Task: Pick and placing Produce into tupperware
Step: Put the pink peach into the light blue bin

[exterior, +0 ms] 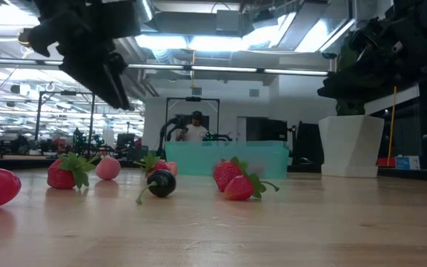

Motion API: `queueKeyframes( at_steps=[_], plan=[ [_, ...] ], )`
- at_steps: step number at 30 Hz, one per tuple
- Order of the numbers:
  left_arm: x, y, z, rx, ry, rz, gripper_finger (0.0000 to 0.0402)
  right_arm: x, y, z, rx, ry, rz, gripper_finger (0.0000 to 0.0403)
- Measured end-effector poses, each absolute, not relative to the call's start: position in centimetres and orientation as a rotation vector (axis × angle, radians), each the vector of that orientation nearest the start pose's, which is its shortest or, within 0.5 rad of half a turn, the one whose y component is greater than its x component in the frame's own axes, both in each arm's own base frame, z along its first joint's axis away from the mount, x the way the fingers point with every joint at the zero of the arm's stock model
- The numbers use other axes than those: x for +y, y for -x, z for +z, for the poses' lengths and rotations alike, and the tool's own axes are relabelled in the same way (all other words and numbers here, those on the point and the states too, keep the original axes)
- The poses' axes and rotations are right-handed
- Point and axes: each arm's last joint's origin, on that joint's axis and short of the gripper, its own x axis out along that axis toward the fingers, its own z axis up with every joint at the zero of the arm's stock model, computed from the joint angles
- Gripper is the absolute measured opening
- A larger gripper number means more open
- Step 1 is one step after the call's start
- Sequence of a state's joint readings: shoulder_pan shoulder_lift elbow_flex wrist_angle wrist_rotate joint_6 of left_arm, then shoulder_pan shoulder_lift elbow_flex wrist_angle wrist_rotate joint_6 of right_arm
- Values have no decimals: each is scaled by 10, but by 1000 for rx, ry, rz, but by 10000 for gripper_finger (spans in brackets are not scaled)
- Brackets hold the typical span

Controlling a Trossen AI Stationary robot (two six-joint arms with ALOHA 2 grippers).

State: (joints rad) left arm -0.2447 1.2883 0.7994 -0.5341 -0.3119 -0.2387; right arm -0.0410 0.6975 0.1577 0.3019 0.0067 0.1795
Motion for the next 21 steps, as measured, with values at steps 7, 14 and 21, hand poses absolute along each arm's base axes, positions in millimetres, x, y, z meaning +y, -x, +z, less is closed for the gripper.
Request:
queueKeyframes(
  at_steps=[7,14,21],
  plan=[
    [-53,-241,201,1077,0,176,179,-6,-152,174,251,-181,-70,154],
    [-50,-245,187,1161,13,207,179,-6,-151,171,280,-182,-73,154],
    [-45,-251,168,1245,10,213,179,-6,-151,172,277,-181,-72,154]
  ],
)
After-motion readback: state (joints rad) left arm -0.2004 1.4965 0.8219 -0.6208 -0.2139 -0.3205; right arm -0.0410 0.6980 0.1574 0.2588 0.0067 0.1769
